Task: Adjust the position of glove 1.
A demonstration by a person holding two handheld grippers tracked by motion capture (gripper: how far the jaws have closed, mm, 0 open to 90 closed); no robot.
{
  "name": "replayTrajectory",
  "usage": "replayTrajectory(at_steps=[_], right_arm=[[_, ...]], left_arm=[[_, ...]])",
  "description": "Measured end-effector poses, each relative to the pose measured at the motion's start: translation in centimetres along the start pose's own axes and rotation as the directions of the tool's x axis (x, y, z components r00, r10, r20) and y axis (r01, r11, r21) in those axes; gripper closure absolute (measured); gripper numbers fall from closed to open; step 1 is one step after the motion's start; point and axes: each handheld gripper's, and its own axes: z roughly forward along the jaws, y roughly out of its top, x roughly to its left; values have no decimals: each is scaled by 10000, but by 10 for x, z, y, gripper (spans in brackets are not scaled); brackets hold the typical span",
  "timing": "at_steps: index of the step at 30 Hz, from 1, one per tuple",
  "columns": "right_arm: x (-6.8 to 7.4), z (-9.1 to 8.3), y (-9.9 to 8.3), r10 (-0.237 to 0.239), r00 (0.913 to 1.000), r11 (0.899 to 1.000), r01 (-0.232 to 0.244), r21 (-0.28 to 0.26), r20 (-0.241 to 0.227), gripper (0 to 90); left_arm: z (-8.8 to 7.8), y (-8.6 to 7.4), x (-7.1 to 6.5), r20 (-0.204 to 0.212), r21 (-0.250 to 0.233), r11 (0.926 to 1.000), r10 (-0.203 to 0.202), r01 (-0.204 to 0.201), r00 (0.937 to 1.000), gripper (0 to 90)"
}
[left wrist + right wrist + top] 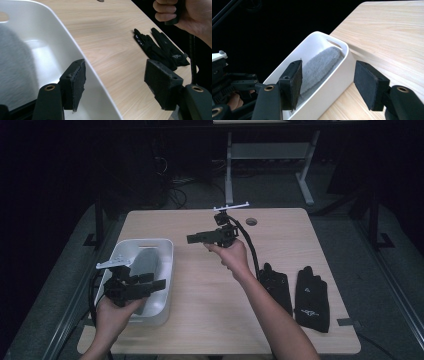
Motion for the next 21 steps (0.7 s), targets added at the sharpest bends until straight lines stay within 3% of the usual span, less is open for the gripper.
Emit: replayTrajectory(at_steps=[10, 21], right_arm=[[-9, -30, -7, 162, 9998, 9996, -160, -228, 84, 388], [-16, -63, -16, 211, 9992, 9985, -194, -503, 342, 384]], left_arm=[[19, 7, -16, 351, 222, 9992, 316, -324, 9989, 329], [40, 12, -31, 793, 350, 9985, 390, -419, 9961, 329]])
